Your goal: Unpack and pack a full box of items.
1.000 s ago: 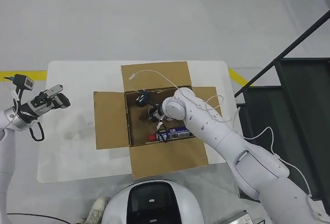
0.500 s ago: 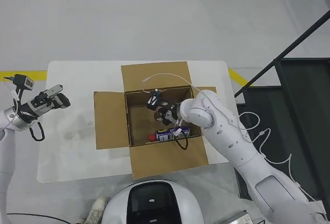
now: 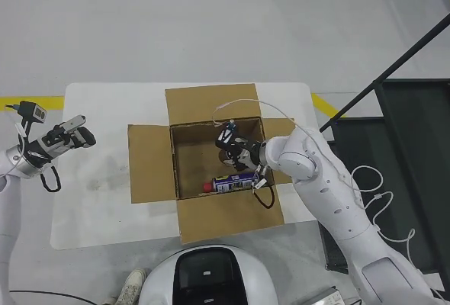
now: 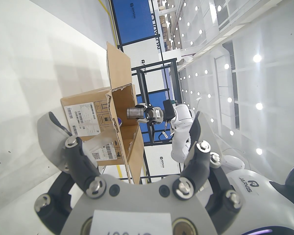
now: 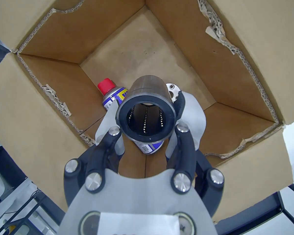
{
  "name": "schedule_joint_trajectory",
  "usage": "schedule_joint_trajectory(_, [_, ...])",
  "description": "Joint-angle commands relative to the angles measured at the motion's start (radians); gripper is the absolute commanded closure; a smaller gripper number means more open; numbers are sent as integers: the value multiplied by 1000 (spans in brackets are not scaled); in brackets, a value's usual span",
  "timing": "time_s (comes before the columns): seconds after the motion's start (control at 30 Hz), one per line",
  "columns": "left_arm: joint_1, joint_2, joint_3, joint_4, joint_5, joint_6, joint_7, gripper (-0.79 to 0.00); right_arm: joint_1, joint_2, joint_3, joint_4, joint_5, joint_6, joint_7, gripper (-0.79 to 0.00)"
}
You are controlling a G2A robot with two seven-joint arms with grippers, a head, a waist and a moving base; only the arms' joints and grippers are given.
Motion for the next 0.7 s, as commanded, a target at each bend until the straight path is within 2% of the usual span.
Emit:
schedule_joint_trajectory(0.0, [0,0,0,0,0,0,0,-785,0,0,0,0,0,0,0,0])
schedule_joint_trajectory(0.4, [0,0,0,0,0,0,0,-785,-8,3,7,-6,-16,7,-16,0])
schedule_joint_trajectory(0.67, [0,0,0,0,0,0,0,-785,-107,49,192,-146,29,-56,71,0])
